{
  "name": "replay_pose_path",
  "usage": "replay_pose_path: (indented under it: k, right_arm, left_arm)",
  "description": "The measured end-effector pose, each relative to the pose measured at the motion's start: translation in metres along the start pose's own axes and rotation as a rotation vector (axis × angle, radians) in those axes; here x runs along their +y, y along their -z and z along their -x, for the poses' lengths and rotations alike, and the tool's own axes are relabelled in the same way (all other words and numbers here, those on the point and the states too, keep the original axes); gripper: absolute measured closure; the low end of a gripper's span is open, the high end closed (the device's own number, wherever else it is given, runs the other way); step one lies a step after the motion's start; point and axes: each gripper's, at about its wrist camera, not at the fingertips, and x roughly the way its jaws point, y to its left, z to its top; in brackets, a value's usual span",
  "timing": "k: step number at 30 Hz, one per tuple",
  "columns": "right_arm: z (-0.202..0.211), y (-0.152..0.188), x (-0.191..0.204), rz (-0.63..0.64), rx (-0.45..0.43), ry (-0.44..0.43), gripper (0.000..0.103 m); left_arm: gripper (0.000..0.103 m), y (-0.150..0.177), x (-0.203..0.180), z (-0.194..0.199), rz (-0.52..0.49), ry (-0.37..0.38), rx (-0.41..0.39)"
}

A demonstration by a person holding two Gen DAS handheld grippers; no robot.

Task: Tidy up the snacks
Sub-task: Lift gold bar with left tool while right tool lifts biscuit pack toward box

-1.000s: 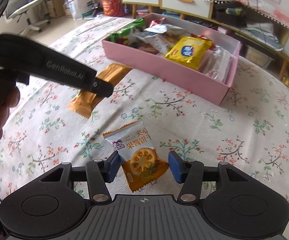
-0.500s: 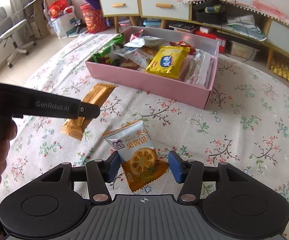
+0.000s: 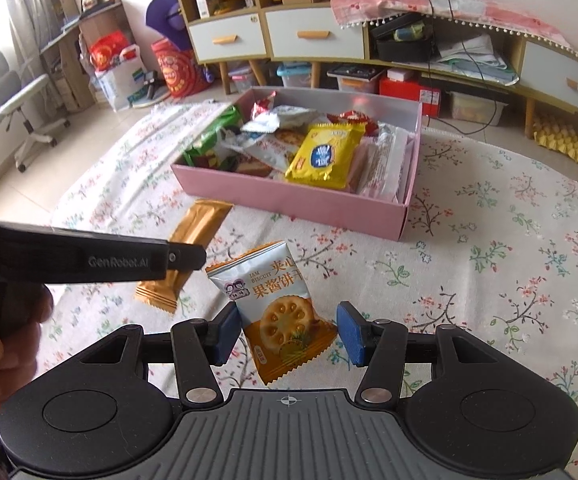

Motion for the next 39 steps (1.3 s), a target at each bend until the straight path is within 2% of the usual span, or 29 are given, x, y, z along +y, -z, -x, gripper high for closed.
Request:
replay_pose_path:
  k: [20,29,39]
  right_arm:
    - [0.013,-0.021,-0.035,-0.122,-0.077,0.018,0.051]
    - [0.003,-0.03,-0.043,-0.123,-0.069,0.05,0.051]
    - [-0.023,-0.057,-0.066,-0.19,-0.071,0.067,0.051]
  left_arm:
    - [0.077,-0.016,0.003,0.0,0.027,0.002,-0.035]
    - [0.077,-0.03,0.007,-0.003,0.042,0.011,-0.07]
    - [0.077,-0.057,0.012,-0.021,0.035,0.009,-0.103]
